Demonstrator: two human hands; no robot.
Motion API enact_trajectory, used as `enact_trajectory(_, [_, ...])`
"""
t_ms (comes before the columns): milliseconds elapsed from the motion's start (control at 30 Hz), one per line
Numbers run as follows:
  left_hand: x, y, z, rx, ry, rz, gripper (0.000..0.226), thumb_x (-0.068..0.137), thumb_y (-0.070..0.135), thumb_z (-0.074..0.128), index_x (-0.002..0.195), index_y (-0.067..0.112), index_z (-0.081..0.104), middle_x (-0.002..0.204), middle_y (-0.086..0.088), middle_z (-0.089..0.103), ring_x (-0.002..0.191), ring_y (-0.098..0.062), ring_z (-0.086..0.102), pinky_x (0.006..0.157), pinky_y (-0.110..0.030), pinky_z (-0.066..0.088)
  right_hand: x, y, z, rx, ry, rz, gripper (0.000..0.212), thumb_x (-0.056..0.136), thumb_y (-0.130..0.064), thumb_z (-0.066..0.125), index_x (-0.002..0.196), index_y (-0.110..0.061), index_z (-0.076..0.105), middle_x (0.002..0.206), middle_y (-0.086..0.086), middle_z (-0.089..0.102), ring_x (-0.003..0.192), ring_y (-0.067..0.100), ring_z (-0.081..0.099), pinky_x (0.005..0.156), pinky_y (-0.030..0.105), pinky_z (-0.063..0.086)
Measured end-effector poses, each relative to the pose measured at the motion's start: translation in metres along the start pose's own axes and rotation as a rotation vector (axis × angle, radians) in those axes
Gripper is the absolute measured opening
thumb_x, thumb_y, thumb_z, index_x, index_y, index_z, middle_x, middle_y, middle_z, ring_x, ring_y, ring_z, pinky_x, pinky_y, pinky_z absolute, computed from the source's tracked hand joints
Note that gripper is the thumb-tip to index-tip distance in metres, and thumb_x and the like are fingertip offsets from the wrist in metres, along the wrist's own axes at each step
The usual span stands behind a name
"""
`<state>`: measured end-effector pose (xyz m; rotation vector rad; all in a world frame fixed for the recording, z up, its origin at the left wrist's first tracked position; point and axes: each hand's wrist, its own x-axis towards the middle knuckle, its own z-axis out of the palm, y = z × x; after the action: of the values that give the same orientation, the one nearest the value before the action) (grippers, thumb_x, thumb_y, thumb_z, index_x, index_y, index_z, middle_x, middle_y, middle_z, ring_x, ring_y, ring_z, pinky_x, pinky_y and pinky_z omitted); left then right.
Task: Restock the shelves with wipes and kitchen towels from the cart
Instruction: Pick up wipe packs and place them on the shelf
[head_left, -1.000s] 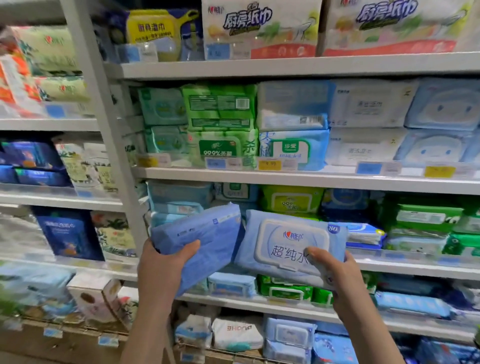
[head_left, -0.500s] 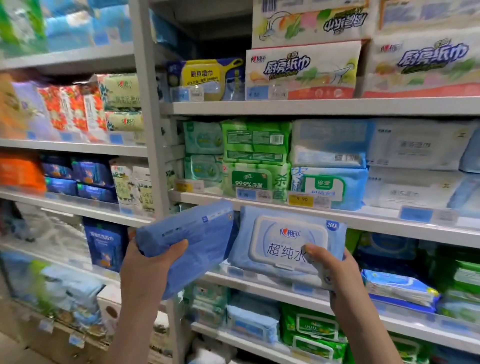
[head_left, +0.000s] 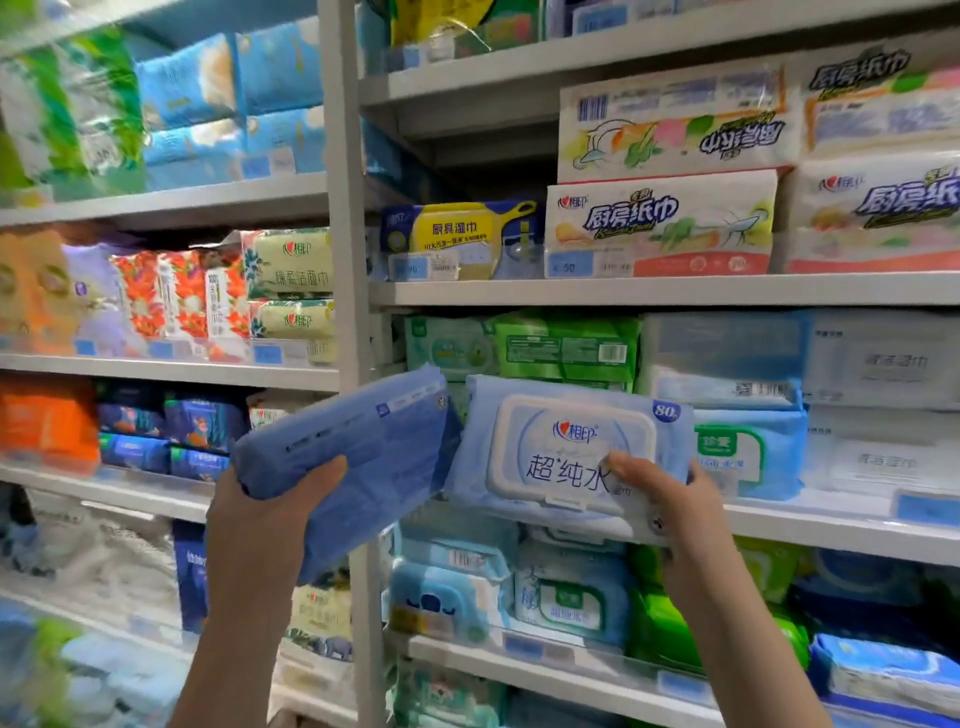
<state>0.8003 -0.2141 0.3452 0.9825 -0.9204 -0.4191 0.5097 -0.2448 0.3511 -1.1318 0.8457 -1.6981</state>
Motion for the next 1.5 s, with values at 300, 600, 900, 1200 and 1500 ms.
enact_trajectory(300, [0.079, 0.015, 0.007, -0.091, -0.046, 0.065, 0.068, 0.060, 0.036, 0.086, 0.119, 0.014, 0.060, 0.110, -0.011, 0.065, 0.099, -0.034, 0.062, 0.079, -0.048, 0.051, 0.021, -0.032, 0.061, 0.003, 0.060, -0.169, 0.070, 0.048, -0.013, 0.083, 0.112, -0.009, 0.058, 0.096, 0.014, 0.073, 0.080, 0.033, 0.072, 0.066, 0.042, 0.060])
enact_trajectory(600, [0.074, -0.018, -0.028, -0.086, -0.107, -0.004, 0.055, 0.080, 0.014, 0.073, 0.130, 0.005, 0.051, 0.111, 0.001, 0.053, 0.099, -0.019, 0.052, 0.076, -0.031, 0.037, 0.006, 0.001, 0.044, -0.095, 0.245, -0.143, 0.065, 0.050, -0.019, 0.078, 0.112, -0.013, 0.060, 0.099, 0.013, 0.072, 0.086, 0.031, 0.070, 0.074, 0.043, 0.057])
enact_trajectory(900, [0.063, -0.080, -0.032, -0.061, -0.164, -0.216, 0.044, 0.079, 0.020, 0.075, 0.113, -0.002, 0.057, 0.082, -0.010, 0.058, 0.076, -0.031, 0.060, 0.058, -0.033, 0.043, -0.013, 0.059, 0.024, -0.167, 0.342, 0.029, 0.050, 0.066, -0.006, 0.080, 0.112, -0.016, 0.061, 0.099, 0.010, 0.072, 0.085, 0.030, 0.070, 0.077, 0.045, 0.057])
enact_trajectory(1200, [0.015, -0.106, -0.014, 0.059, -0.223, -0.278, 0.116, 0.034, 0.073, 0.079, 0.115, -0.008, 0.057, 0.103, -0.031, 0.060, 0.093, -0.050, 0.058, 0.079, -0.063, 0.048, -0.041, 0.080, -0.037, -0.188, 0.427, 0.112, 0.051, 0.071, -0.007, 0.078, 0.117, -0.011, 0.057, 0.100, 0.011, 0.068, 0.077, 0.022, 0.064, 0.059, 0.030, 0.044])
enact_trajectory(1500, [-0.041, -0.122, 0.048, 0.111, -0.186, -0.373, 0.047, 0.079, 0.012, 0.075, 0.121, 0.001, 0.056, 0.121, -0.008, 0.058, 0.111, -0.030, 0.054, 0.089, -0.043, 0.044, -0.054, 0.062, -0.125, -0.249, 0.477, 0.190, 0.067, 0.051, -0.018, 0.085, 0.112, -0.012, 0.059, 0.097, 0.014, 0.070, 0.077, 0.028, 0.067, 0.061, 0.034, 0.052])
